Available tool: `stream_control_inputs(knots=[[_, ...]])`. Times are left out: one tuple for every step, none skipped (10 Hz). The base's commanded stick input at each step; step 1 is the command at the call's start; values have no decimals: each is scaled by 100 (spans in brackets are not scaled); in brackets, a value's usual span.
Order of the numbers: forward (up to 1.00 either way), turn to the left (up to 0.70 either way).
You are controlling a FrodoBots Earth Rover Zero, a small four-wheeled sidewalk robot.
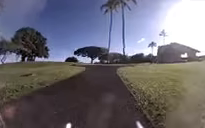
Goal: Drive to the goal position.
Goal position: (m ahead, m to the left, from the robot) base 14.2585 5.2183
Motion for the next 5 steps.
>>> stream_control_inputs(knots=[[70, 0], [70, 0], [70, 14], [70, 14], [70, 14]])
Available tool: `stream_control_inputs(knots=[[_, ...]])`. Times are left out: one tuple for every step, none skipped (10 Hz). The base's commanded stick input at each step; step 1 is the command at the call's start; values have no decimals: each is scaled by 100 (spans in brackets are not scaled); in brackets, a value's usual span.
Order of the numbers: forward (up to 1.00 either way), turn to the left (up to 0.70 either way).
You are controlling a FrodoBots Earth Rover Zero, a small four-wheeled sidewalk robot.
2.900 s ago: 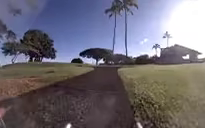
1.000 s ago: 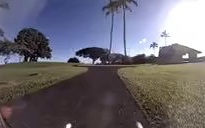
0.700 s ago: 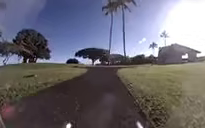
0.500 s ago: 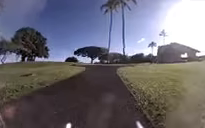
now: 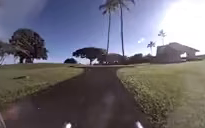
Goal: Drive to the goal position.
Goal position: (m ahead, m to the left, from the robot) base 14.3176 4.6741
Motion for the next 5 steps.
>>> stream_control_inputs(knots=[[70, 14], [70, 14], [70, 14], [70, 14], [70, 14]])
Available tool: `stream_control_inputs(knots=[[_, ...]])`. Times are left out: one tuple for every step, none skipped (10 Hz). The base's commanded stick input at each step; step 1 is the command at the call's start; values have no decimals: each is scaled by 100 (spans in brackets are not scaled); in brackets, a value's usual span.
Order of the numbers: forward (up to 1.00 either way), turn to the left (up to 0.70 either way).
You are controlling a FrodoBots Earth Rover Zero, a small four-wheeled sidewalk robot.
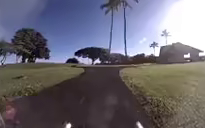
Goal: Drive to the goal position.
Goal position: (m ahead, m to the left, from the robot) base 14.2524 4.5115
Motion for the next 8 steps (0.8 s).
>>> stream_control_inputs(knots=[[70, 0], [70, 0], [70, 0], [70, 0], [70, 0], [70, 0], [70, 0], [70, 0]])
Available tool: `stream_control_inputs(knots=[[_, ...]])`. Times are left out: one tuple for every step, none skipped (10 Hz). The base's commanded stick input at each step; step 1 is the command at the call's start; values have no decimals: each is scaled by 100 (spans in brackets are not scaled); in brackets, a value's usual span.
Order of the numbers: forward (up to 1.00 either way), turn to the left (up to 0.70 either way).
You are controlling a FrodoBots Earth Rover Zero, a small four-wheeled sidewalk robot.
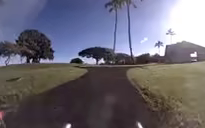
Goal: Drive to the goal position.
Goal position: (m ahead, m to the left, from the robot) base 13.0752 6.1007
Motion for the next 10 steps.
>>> stream_control_inputs(knots=[[70, 0], [70, 0], [70, 0], [70, 0], [70, 0], [70, 0], [70, 0], [70, 0], [70, 0], [70, 0]])
